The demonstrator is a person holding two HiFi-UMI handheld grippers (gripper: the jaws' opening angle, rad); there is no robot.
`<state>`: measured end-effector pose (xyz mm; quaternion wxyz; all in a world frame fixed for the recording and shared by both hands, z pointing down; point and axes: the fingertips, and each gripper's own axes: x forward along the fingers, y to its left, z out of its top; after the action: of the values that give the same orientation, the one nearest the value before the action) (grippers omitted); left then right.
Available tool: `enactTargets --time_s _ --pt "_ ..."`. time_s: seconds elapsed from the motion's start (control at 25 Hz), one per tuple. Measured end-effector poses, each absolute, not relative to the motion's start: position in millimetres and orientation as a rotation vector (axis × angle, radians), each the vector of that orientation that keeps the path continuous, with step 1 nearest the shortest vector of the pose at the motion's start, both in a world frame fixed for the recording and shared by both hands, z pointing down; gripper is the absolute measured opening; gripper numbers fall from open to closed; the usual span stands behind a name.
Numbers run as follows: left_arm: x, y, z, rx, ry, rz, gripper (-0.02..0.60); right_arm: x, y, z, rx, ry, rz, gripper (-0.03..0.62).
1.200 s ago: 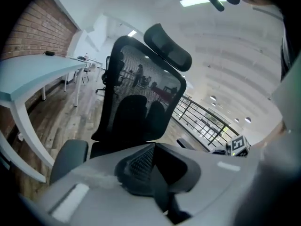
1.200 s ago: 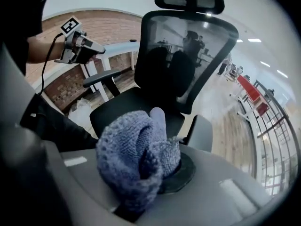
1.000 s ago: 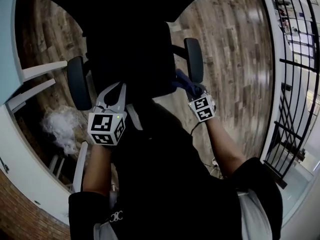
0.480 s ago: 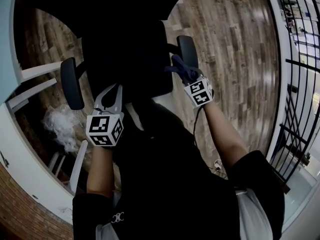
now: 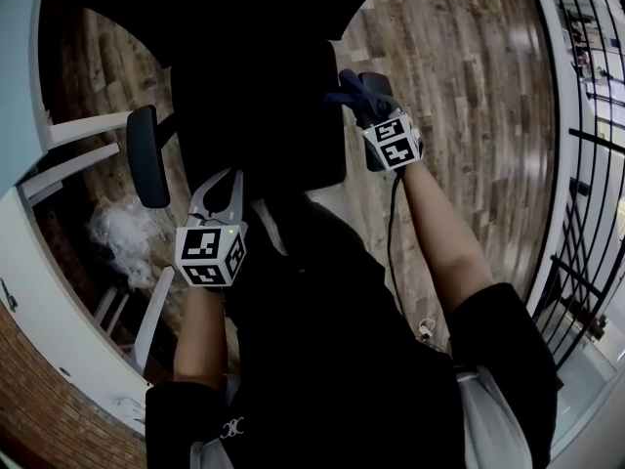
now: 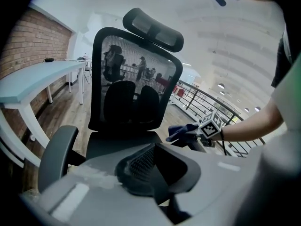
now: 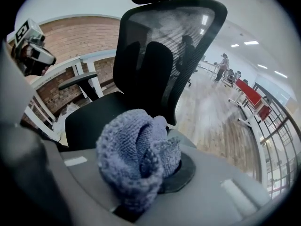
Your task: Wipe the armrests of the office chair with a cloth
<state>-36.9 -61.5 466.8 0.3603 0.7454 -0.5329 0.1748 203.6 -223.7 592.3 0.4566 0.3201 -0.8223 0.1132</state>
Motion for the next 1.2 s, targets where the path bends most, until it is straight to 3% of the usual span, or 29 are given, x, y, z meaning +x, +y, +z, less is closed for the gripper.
enactTargets --time_s 0.32,0.6,1.2 --pt "-43.5 -49.9 469.6 1.881 -1.383 0.469 0.006 194.7 -284.0 590.0 0.834 -2.02 0.255 0.046" --pt "-46.4 -46.1 471.6 1.873 -1.375 0.486 0.006 238.9 -320.7 593.6 1.046 -1.934 0.391 0.046" --pt "-13.6 -61.0 476.6 1.974 -1.234 0.488 0.006 310.5 -250.0 601.1 1.209 -1.824 0.547 0.046"
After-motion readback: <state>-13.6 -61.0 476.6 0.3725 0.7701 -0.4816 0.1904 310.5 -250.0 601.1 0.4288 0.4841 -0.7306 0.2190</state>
